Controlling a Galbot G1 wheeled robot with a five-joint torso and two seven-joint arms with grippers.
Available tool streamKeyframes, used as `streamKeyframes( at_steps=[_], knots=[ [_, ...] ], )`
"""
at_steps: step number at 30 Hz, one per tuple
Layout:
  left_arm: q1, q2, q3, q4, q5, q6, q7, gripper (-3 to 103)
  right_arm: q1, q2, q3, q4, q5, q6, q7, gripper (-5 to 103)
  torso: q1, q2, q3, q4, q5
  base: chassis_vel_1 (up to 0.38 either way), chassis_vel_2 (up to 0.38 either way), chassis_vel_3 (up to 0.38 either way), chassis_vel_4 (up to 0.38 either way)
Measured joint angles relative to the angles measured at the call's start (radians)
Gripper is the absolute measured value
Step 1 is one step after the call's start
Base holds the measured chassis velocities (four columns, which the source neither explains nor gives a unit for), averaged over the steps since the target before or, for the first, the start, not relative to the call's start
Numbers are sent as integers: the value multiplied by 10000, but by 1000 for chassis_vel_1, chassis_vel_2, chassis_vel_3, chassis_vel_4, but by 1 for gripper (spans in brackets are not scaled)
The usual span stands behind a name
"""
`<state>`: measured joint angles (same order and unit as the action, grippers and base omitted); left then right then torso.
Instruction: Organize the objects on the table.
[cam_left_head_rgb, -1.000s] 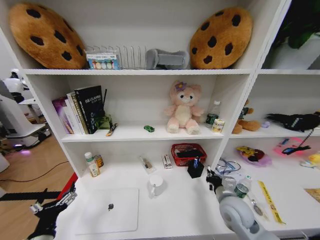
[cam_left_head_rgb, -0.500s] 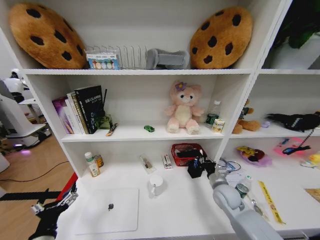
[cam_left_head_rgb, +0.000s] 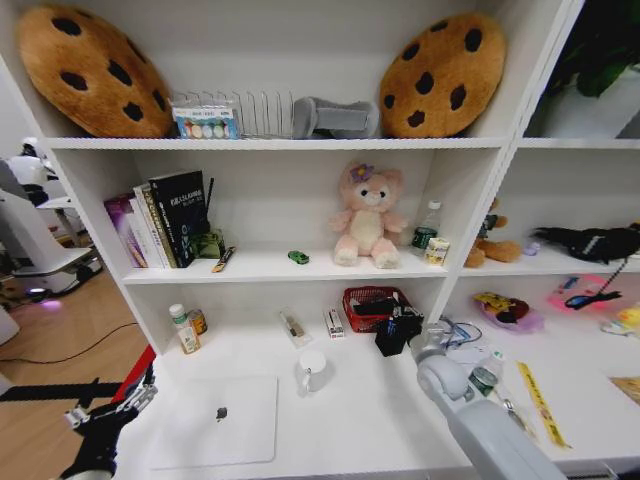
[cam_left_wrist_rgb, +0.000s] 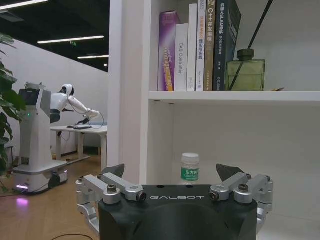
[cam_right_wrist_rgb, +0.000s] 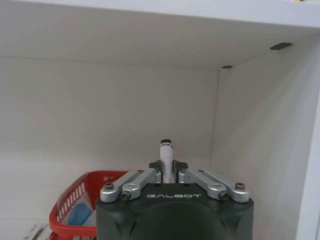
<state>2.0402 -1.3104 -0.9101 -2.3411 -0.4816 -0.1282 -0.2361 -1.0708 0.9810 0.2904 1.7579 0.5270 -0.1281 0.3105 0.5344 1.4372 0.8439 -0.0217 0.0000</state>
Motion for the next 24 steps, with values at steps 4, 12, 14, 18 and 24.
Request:
streamKeyframes(
  at_steps=[4,12,14,18,24],
  knots=[
    [-10,-2,11,28,2,1,-2,100,154,80,-154,-238,-115,187,-65,10,0,0,0,2,0,0,0,0,0],
    [-146,101,26,53,-26,74,-68,100,69,48,-176,-162,-112,266,-46,14,0,0,0,-1,-1,0,0,0,0],
    [-220,146,70,59,-35,117,-122,100,-95,16,-90,-19,-92,251,20,30,-1,0,0,-1,0,0,0,0,0],
    [-254,150,98,62,-39,129,-143,100,-215,-22,-23,87,-49,221,76,35,0,0,0,-1,0,0,0,0,0],
    [-239,163,61,2,-73,133,-153,100,-512,-107,154,540,-17,109,268,62,0,0,0,3,0,0,0,0,0]
  ],
)
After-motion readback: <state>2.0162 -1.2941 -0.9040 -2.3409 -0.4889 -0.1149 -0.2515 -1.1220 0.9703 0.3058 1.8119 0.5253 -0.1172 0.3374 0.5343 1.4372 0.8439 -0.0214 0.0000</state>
